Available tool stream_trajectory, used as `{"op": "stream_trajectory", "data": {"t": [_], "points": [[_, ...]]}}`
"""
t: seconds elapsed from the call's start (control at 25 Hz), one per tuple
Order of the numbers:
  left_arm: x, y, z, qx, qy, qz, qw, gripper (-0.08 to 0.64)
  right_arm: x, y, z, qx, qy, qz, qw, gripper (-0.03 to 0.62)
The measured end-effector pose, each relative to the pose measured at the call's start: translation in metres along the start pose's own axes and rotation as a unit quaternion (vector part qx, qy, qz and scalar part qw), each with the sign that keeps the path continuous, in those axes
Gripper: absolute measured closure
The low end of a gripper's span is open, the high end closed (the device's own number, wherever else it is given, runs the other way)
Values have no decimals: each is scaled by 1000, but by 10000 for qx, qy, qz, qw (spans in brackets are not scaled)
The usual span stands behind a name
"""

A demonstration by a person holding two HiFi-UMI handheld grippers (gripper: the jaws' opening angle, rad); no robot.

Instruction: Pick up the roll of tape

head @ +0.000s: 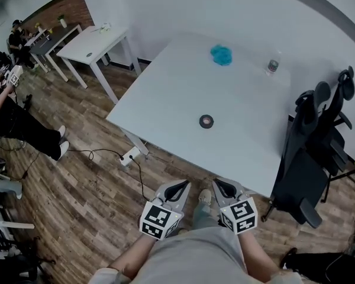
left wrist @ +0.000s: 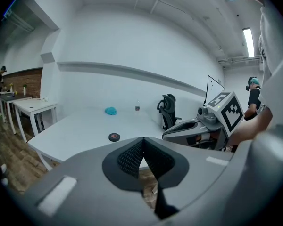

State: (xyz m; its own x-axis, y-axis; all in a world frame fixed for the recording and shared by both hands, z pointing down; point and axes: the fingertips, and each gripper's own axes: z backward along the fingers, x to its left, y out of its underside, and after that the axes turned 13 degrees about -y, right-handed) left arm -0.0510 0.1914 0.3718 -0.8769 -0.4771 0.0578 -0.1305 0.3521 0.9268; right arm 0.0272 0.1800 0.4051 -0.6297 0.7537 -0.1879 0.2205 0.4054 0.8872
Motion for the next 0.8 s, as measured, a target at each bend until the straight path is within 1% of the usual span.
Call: {"op": "stream_trajectory", "data": {"t": [0.36,0.64,0.8], "points": [[17,-34,-63,26,-58,61,10000,541,-65,-31,-21,140,-100,52,9998,584],[35,-58,-103,-42,-298,108,9995,541,-110,-56,-45,173,-312,201,9992,584],[43,-66,-119,-42,-489,148,9987,541,-130,-68,-52,127,-373,272,9989,584]]}}
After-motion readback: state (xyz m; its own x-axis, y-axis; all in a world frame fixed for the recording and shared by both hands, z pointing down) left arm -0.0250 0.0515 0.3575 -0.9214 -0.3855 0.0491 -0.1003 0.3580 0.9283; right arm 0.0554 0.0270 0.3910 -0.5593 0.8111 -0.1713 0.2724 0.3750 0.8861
